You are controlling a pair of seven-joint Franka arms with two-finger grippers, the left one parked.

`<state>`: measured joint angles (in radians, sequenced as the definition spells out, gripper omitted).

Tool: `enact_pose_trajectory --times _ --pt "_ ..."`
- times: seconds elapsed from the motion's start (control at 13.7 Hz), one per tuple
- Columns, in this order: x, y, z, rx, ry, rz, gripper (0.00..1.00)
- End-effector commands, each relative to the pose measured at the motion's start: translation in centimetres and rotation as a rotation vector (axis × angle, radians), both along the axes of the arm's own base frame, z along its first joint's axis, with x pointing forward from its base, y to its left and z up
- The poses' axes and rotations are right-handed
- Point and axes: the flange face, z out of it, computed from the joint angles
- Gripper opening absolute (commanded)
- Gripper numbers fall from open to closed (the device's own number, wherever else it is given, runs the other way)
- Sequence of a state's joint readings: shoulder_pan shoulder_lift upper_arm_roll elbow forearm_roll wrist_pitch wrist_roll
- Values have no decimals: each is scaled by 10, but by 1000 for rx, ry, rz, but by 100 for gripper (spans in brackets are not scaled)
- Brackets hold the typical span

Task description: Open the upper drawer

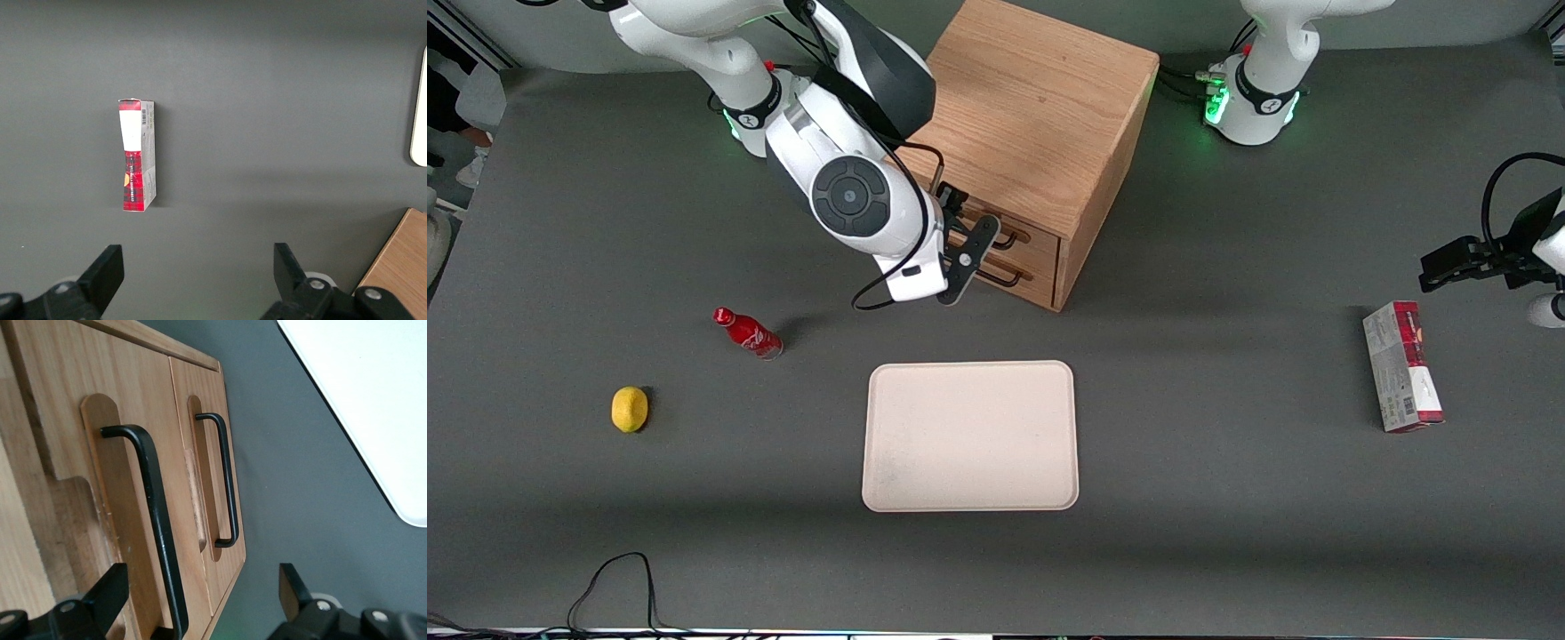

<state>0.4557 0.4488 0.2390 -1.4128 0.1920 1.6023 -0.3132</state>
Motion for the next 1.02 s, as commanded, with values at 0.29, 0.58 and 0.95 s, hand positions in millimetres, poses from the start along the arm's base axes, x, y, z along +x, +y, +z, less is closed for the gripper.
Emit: enact_pose_trajectory --times 0.29,0.58,0.95 --pt "0 1 -17 13 11 12 100" --pt "-3 0 -24 7 19 10 100" --pt "-4 0 -35 7 10 5 100"
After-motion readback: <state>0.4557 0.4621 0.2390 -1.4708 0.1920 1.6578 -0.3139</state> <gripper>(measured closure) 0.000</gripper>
